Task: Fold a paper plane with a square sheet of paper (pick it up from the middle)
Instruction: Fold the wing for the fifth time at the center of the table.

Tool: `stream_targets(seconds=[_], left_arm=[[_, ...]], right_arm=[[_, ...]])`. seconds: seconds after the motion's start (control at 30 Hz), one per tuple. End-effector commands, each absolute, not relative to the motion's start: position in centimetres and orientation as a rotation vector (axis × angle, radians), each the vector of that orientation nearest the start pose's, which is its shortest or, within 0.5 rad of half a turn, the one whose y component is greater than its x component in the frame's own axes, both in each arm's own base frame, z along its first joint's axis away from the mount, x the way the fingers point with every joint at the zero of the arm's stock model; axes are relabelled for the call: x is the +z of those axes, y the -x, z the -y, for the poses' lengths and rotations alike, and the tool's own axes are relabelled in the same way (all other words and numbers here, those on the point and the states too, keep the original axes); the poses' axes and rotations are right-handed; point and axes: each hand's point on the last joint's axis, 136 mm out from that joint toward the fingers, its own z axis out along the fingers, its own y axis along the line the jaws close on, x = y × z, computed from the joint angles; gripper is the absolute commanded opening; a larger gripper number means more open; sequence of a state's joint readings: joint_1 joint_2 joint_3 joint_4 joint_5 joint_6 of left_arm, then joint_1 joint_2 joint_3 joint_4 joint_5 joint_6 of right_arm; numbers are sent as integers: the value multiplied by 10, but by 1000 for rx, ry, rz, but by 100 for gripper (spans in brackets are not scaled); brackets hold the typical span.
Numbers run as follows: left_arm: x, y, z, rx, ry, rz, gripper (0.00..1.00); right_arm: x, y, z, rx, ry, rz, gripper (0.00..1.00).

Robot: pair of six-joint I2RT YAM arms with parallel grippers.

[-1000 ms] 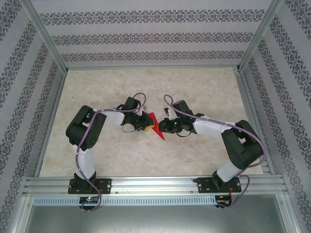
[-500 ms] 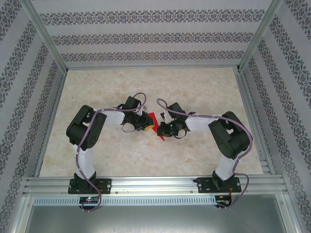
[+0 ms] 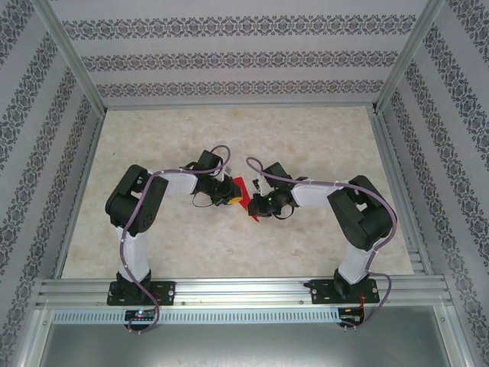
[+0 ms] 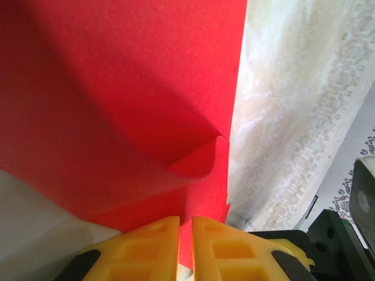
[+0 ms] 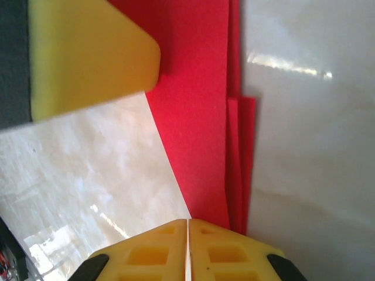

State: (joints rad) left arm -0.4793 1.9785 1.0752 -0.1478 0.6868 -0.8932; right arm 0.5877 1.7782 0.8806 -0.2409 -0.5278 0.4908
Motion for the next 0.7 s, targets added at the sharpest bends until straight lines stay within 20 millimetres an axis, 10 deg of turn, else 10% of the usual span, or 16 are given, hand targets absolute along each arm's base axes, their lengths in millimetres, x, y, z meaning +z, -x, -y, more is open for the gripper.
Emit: stream_targets(seconds=[0.0, 0.67], left_arm=[[-26, -313, 270, -1043, 428, -3022, 16], [-28, -313, 270, -1032, 440, -3033, 15]], right_arm=[[8, -232, -256, 943, 293, -2962, 10], [-7, -210, -232, 836, 206, -3048, 9]])
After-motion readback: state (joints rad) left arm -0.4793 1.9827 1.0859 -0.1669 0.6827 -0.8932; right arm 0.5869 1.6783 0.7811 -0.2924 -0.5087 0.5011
